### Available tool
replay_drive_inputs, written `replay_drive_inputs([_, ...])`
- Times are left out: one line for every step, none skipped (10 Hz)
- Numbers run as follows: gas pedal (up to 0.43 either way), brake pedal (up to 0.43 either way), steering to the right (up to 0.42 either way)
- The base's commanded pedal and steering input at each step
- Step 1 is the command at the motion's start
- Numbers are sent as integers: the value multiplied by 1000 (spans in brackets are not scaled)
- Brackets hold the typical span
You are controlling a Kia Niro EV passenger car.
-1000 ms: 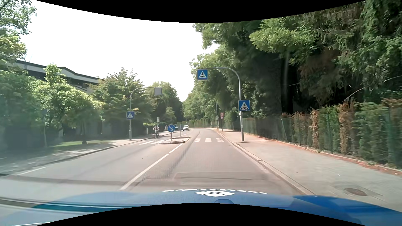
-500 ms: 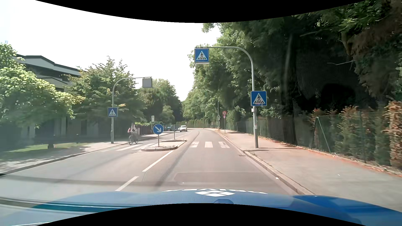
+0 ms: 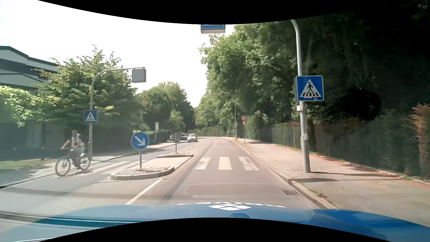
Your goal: Follow the waypoints while adhering to traffic rules and regulations
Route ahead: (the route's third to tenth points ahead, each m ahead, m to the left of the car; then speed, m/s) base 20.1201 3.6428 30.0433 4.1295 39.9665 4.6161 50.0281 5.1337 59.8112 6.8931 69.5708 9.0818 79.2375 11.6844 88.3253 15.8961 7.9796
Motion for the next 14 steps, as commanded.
replay_drive_inputs([130, 0, -4])
replay_drive_inputs([130, 0, -5])
replay_drive_inputs([138, 0, -5])
replay_drive_inputs([138, 0, -5])
replay_drive_inputs([150, 0, -5])
replay_drive_inputs([157, 0, -5])
replay_drive_inputs([157, 0, -5])
replay_drive_inputs([169, 0, -5])
replay_drive_inputs([169, 0, -5])
replay_drive_inputs([169, 0, -5])
replay_drive_inputs([169, 0, -5])
replay_drive_inputs([169, 0, -5])
replay_drive_inputs([169, 0, -5])
replay_drive_inputs([169, 0, -5])
